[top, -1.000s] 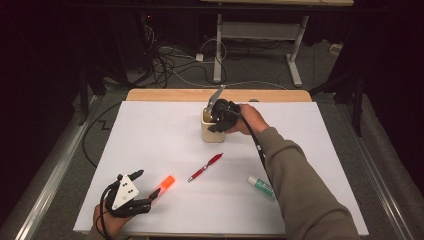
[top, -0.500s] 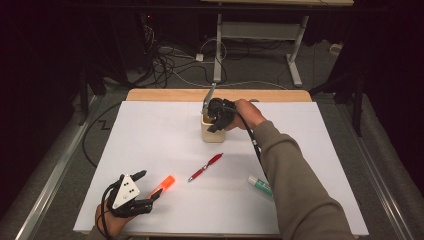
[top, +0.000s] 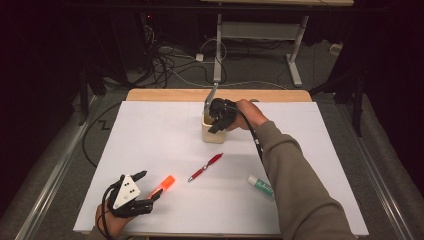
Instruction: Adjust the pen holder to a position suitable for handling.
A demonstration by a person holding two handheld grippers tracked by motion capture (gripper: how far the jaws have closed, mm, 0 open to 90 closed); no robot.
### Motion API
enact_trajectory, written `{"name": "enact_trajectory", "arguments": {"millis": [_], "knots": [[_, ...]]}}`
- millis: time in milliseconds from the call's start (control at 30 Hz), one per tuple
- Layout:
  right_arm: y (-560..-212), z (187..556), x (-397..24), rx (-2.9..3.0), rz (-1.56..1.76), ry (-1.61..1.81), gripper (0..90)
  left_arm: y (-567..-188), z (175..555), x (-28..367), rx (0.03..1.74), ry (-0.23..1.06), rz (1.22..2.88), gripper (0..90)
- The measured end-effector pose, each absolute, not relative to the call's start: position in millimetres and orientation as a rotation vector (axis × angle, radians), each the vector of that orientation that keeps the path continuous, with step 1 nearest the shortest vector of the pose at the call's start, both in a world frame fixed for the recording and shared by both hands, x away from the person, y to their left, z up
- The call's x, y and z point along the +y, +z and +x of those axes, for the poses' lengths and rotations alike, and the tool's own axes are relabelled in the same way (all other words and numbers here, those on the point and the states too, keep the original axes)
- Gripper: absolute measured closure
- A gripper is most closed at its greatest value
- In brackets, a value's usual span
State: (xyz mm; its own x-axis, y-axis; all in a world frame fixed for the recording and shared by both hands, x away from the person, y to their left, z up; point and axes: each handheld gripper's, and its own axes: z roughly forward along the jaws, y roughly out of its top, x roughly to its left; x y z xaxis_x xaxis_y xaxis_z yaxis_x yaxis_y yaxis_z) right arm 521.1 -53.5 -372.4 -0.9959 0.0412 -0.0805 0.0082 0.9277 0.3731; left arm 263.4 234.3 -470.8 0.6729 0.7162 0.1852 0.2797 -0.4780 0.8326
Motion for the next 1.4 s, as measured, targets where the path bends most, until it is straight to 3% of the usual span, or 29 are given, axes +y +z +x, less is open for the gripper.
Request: {"name": "enact_trajectory", "arguments": {"millis": [900,1167,1233,1400], "knots": [[-367,503,-81,3.080,-0.010,0.522,82.6,-472,264,231,0.756,0.648,2.066,22.1],[-358,497,-86,3.014,0.017,0.652,80.7,-472,264,230,0.753,0.649,2.076,22.1],[-353,493,-90,2.962,0.053,0.680,74.1,-472,264,230,0.751,0.648,2.075,22.1],[-350,487,-100,2.893,0.121,0.764,70.6,-471,264,230,0.736,0.663,2.076,22.1]]}}
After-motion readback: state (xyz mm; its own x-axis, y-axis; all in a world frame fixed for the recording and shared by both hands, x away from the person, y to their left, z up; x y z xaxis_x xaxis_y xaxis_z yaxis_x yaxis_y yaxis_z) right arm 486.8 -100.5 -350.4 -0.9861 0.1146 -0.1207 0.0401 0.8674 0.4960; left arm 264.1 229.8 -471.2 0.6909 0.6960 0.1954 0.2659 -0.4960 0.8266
